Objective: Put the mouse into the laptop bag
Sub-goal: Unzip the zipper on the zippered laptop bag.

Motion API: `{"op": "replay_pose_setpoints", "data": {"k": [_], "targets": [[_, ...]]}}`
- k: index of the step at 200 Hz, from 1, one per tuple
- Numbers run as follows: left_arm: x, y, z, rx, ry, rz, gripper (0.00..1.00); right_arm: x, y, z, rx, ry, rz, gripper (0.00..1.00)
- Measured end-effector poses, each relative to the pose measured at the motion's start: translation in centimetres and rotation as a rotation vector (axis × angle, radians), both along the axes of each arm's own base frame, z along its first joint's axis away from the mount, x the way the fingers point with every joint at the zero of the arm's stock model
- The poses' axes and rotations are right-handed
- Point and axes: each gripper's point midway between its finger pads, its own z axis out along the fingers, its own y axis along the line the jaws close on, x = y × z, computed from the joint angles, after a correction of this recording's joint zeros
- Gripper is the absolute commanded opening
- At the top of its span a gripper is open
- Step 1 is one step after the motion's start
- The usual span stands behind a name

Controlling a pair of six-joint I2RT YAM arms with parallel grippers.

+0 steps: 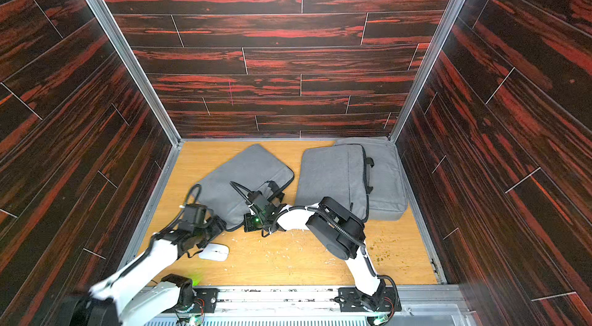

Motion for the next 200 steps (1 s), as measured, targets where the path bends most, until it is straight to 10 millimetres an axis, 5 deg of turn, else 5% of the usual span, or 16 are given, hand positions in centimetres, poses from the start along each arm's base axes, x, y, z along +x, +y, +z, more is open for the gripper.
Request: {"op": "replay_pose_setpoints", "data": {"k": [17,50,101,151,200], "targets": [[0.8,-0.4,-0.3,0.006,0.007,-0.006,0.54,-0.1,0.0,-0.1,0.006,0.003,-0.001,0.0],[2.1,-0.7,-0.2,0.021,0.0,-0.015,0.0,-0.1,0.0,-0.1,0.011,0.003,-0.001,0.0],[2.7,0.3,0.8,0.087,-0.009,-0.009,0.0,1.6,-1.4,-0.3,0.034,-0.009,-0.047,0.0],[3.0,2.0,1.0,0.086,-0.01,0.027,0.0,6.8,-7.0,1.5,0.071,-0.029,-0.186,0.0],[2.8,4.2,0.7,0.118,0.001,0.081,0.0,10.9,-12.7,0.3,-0.006,-0.027,-0.314,0.0]]}}
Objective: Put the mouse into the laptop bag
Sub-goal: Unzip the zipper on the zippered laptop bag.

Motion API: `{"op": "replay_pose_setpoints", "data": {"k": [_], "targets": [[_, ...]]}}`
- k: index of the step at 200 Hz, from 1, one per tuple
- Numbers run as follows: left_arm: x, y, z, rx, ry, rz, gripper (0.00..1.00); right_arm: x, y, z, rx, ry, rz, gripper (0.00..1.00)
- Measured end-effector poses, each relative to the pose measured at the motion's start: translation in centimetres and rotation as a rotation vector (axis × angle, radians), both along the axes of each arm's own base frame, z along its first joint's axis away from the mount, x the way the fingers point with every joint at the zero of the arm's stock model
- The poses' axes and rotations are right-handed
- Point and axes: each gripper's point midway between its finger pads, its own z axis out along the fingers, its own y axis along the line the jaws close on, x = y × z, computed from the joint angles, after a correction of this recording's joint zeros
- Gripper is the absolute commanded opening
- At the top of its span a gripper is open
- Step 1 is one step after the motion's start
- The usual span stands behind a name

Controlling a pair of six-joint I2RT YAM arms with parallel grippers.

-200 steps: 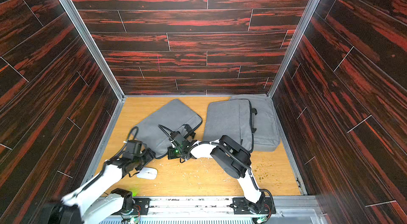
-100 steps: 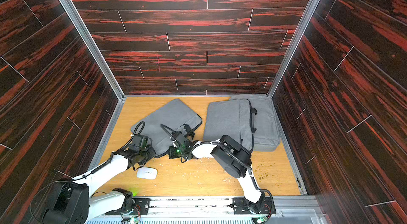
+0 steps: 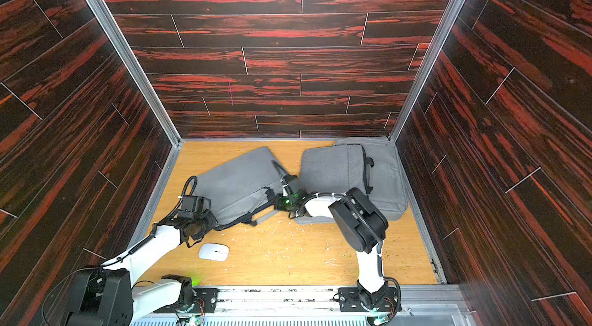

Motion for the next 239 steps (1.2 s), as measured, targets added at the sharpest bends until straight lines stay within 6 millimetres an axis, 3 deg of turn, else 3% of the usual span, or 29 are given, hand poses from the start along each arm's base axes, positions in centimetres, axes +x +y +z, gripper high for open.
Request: {"op": "replay_pose_setpoints", "data": {"k": [30,68,132,146,166,193,222,239], "targets": [[-0.1,0.1,0.1,0.004,-0.002,-0.002,0.0,2.2,-2.4,0.1,-0.038,-0.003,-0.048,0.0],[-0.3,0.5,0.0,0.017,0.008,0.007,0.0,6.9,-6.1,1.1,-0.079,-0.016,-0.133,0.0],[-0.1,0.2,-0.3,-0.002,0.015,0.001,0.0,10.6,-5.9,3.5,-0.113,-0.063,-0.109,0.0],[0.0,0.0,-0.7,-0.015,0.023,-0.003,0.0,10.5,-5.9,3.5,-0.118,-0.06,-0.105,0.0],[0.2,-0.4,-1.1,-0.038,0.03,-0.01,0.0,10.1,-5.8,3.2,-0.138,-0.053,-0.097,0.2],[0.6,-0.9,-1.0,-0.058,0.015,-0.022,0.02,9.0,-5.0,2.8,-0.185,-0.06,-0.077,0.29],[0.6,-1.4,-0.9,-0.062,0.012,-0.035,0.12,5.3,-2.6,1.9,-0.235,-0.051,-0.013,0.3],[0.5,-1.5,-0.8,-0.067,0.009,-0.034,0.26,2.6,-0.7,1.8,-0.245,-0.045,0.041,0.3]]}}
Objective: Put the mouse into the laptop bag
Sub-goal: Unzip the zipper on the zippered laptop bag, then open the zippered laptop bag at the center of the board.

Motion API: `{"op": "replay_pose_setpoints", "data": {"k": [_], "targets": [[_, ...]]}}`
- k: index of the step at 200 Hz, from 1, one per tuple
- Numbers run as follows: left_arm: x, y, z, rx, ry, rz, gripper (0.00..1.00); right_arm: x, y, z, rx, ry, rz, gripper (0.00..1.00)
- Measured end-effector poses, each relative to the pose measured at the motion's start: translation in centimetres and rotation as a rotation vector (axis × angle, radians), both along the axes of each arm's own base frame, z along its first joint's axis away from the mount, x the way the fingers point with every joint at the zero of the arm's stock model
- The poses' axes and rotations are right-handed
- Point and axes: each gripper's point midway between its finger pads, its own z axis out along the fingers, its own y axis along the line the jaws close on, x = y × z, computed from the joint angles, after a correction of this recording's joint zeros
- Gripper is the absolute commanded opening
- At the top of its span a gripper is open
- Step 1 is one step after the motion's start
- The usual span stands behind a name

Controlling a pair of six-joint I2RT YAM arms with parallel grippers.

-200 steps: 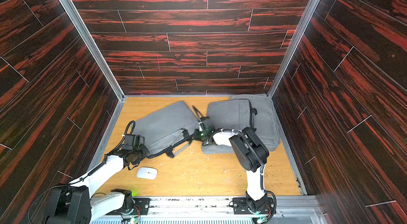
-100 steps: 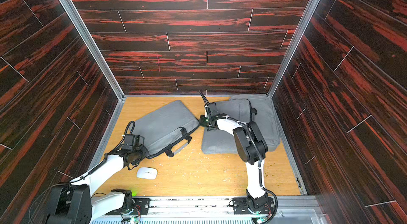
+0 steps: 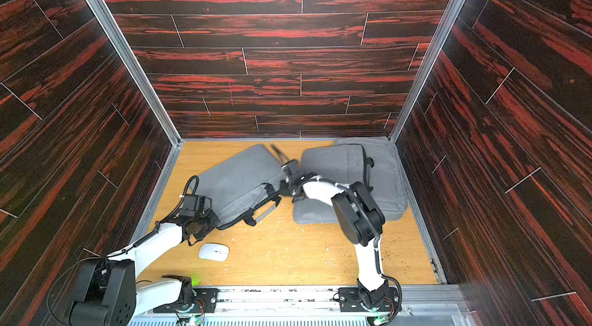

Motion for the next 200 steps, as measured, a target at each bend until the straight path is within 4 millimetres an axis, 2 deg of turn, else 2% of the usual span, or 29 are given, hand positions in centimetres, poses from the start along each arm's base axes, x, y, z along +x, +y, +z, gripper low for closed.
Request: {"op": "replay_pose_setpoints", "data": {"k": [17,22,31,51,75,108,148,200], "targets": [[-0.1,-0.2,0.1,-0.002,-0.007,-0.012,0.44,-2.2,2.3,0.5,0.012,0.001,0.05,0.32],[-0.2,-0.3,0.2,-0.008,-0.008,-0.011,0.48,-2.7,2.9,0.6,0.018,0.0,0.063,0.41],[-0.3,-0.5,0.3,-0.01,-0.012,-0.015,0.53,-3.8,4.1,0.8,0.033,0.004,0.079,0.44],[-0.4,-0.7,0.7,-0.016,-0.028,-0.018,0.57,-5.8,6.2,0.9,0.05,0.009,0.123,0.45],[-0.3,-1.0,1.4,-0.02,-0.053,-0.029,0.58,-7.3,7.9,1.2,0.086,0.022,0.15,0.47],[-0.6,-1.5,1.2,-0.023,-0.049,-0.042,0.58,-7.6,9.1,2.0,0.139,0.034,0.148,0.47],[-0.9,-2.2,1.0,-0.025,-0.044,-0.065,0.62,-6.6,10.9,3.2,0.192,0.029,0.138,0.47],[-1.0,-2.7,1.0,-0.026,-0.042,-0.082,0.63,-7.0,11.2,0.8,0.181,0.093,0.12,0.47]]}}
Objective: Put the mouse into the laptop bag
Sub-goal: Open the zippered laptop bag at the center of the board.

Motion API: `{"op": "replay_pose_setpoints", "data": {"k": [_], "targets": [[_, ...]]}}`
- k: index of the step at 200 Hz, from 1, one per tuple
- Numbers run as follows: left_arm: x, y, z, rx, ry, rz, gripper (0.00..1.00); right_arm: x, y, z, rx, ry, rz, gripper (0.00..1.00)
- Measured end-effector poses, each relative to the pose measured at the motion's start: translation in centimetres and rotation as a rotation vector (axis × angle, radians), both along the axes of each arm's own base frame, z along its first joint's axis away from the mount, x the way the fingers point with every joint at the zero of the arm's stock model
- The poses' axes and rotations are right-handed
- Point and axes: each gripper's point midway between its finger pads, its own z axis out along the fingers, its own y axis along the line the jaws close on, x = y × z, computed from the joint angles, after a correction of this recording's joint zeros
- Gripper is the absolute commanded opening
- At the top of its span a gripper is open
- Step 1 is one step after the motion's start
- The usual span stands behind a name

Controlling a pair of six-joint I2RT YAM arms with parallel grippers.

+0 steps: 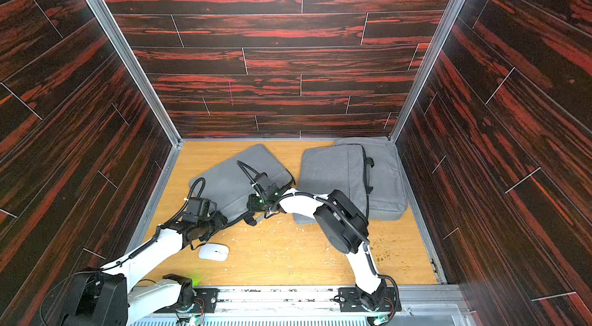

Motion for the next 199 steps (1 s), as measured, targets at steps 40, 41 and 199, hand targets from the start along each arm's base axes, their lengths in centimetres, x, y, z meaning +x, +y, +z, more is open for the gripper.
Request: {"op": "replay_pose_setpoints", "data": {"k": [40,41,199], "targets": [[-0.2,-0.1,-0.5,0.004,0.019,-0.006,0.63,-0.3,-0.3,-0.3,-0.021,0.015,-0.013,0.47],[-0.2,-0.1,-0.5,0.004,0.019,-0.006,0.63,-0.3,-0.3,-0.3,-0.022,0.016,-0.013,0.47],[0.4,-0.8,4.1,0.086,-0.075,-0.141,0.78,2.0,2.4,3.2,0.021,-0.056,0.044,0.0]]}}
